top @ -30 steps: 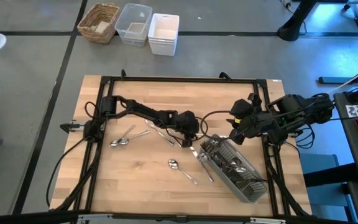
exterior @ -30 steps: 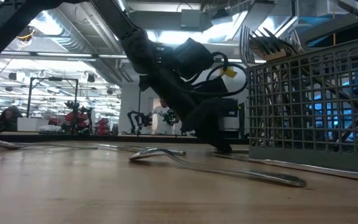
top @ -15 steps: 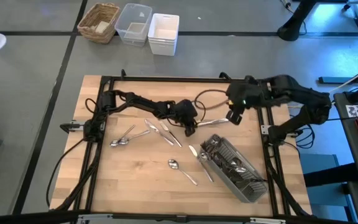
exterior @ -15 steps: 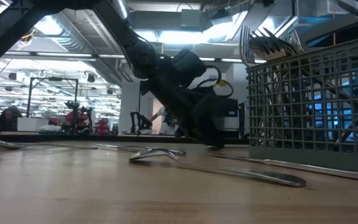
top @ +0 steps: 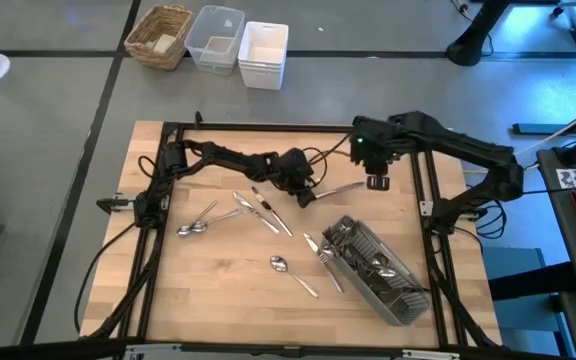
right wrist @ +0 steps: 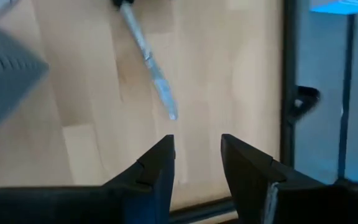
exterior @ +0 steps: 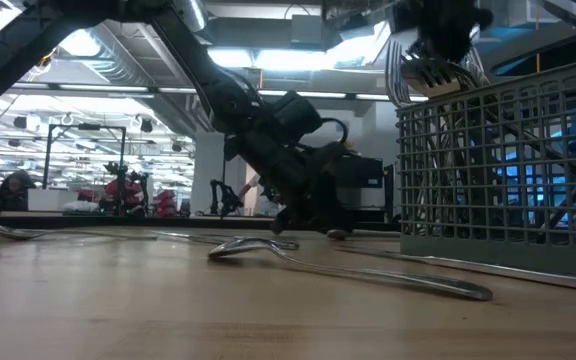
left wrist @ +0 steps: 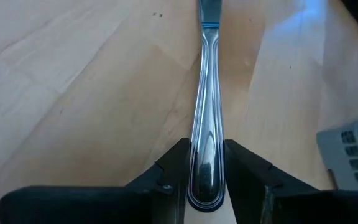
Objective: Sort silverware
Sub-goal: Put the silver table knife into the gray silverware basket
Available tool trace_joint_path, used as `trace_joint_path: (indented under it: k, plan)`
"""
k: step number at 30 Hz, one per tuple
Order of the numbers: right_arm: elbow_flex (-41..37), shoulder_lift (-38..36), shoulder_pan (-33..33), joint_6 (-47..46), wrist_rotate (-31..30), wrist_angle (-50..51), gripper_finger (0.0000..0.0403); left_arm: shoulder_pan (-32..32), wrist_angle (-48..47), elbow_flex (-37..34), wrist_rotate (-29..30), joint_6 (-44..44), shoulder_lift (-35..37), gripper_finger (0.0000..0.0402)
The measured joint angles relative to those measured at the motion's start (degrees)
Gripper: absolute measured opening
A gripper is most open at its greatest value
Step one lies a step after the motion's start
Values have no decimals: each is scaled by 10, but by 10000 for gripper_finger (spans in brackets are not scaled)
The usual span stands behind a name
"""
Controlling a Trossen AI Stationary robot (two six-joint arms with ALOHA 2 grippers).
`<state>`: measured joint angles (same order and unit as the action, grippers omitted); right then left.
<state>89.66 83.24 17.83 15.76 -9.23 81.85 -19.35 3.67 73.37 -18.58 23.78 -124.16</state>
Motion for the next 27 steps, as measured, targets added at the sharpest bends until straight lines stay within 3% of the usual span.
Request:
trace_joint_path:
  k: [6, 15, 23, 27]
  plan:
    - [-103, 0, 37, 100, 8, -39, 133, -7, -3, 0, -10, 27, 0, 84]
    - [-220, 0, 90, 171, 107, -156, 133, -8, -2, 0, -15, 33, 0, 84]
    - [-319, 0, 92, 209, 97, -321, 133, -8, -1, 0, -18, 35, 0, 82]
    - [-353, 0, 92, 207, 94, -349, 133, -7, 0, 0, -19, 35, 0, 84]
